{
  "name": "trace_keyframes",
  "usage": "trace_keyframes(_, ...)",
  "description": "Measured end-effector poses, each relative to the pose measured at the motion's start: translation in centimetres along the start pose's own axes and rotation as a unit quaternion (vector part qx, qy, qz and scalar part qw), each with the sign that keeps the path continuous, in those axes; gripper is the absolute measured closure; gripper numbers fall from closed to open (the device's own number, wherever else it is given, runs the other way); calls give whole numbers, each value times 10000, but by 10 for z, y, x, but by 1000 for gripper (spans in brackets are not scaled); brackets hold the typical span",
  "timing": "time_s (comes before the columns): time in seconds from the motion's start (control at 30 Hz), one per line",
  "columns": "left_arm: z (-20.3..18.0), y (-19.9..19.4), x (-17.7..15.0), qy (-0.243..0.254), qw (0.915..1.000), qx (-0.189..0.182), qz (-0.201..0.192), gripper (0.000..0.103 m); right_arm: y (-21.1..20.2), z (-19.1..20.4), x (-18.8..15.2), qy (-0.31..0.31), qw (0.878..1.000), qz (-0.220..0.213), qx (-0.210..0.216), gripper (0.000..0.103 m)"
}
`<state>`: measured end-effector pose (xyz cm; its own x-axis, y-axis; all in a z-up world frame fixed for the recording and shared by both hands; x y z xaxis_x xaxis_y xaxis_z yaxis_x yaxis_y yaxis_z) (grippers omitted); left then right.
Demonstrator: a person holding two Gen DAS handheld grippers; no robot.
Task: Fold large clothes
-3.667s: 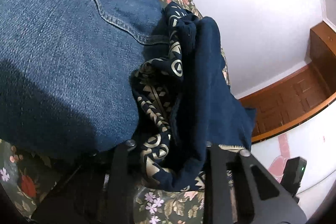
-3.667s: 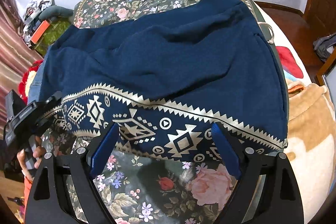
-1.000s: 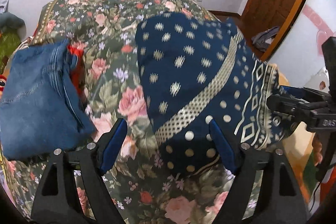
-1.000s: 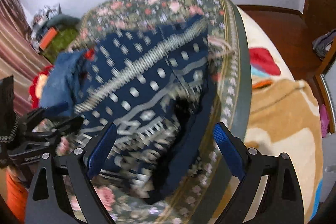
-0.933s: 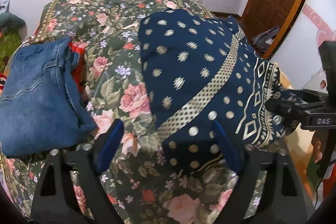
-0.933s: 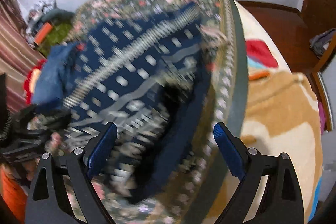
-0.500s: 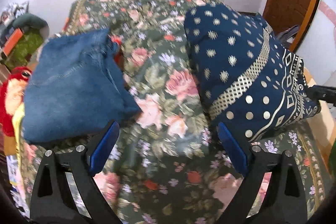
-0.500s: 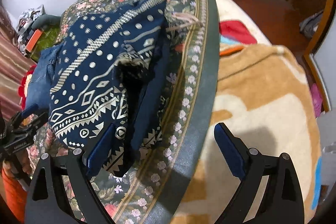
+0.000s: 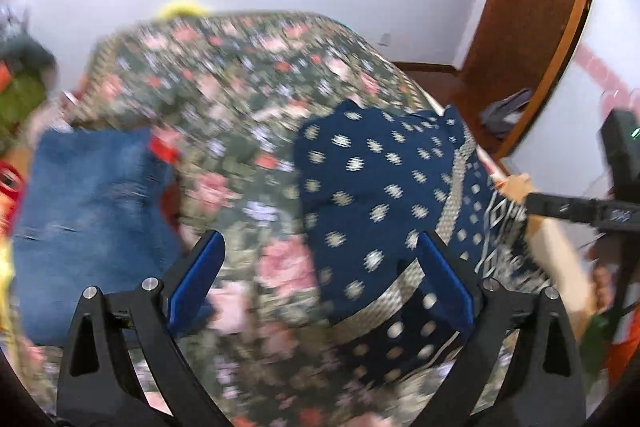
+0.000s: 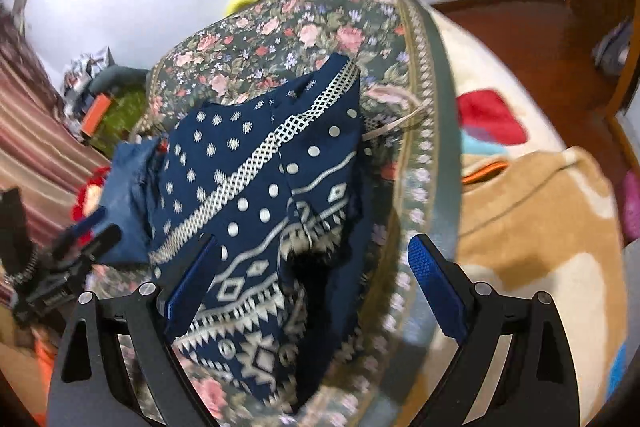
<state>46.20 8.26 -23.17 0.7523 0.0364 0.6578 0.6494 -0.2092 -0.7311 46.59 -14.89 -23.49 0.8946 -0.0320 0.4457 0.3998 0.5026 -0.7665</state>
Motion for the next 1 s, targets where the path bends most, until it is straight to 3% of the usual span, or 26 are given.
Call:
trace_keyframes(0.1,4,32,2,-449,9959,-638,468,6,24,-10,4,252,9992,285,98,10)
trace_keyframes(0.27,10,75,-7,-1117,9792,-1370,998,6,58,-24,-2,592,9942,778,459,10)
trace_keyframes(0.47,12,108,-18,-1916,9491,-2128,1315,6,80,-32,-6,1071,9820,1091,1106,9)
trace_keyframes(0.6,8,116,-16,-1967,9429,-2366,1275,6,84,-30,-3,1190,9774,1055,1392,8)
trace_keyframes(0.7,3,119,-15,-1999,9397,-2431,1335,7,87,-21,-6,1284,9706,1140,1685,18)
trace_keyframes(0.77,4,117,-15,-2050,9396,-2382,1357,11,82,-19,-8,1285,9717,1111,1644,24)
trace_keyframes(0.9,8,104,-15,-2116,9381,-2397,1330,27,66,-9,-9,1262,9737,1044,1586,56)
trace_keyframes(1.0,6,86,-14,-2068,9393,-2410,1298,32,56,3,-7,1218,9744,1090,1541,66)
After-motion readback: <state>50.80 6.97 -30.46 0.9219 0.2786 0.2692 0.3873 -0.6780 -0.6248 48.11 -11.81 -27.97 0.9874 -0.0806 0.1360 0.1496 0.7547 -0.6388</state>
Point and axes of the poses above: each gripper's, at about its wrist camera, not at the fingertips, and y roughly the way its jaws point, z to its left, x to its top, the point moved 5 cm from there along y, roughly the way its jaws point, and after that the axes turned 3 degrees about -z, right-handed, at the moved point
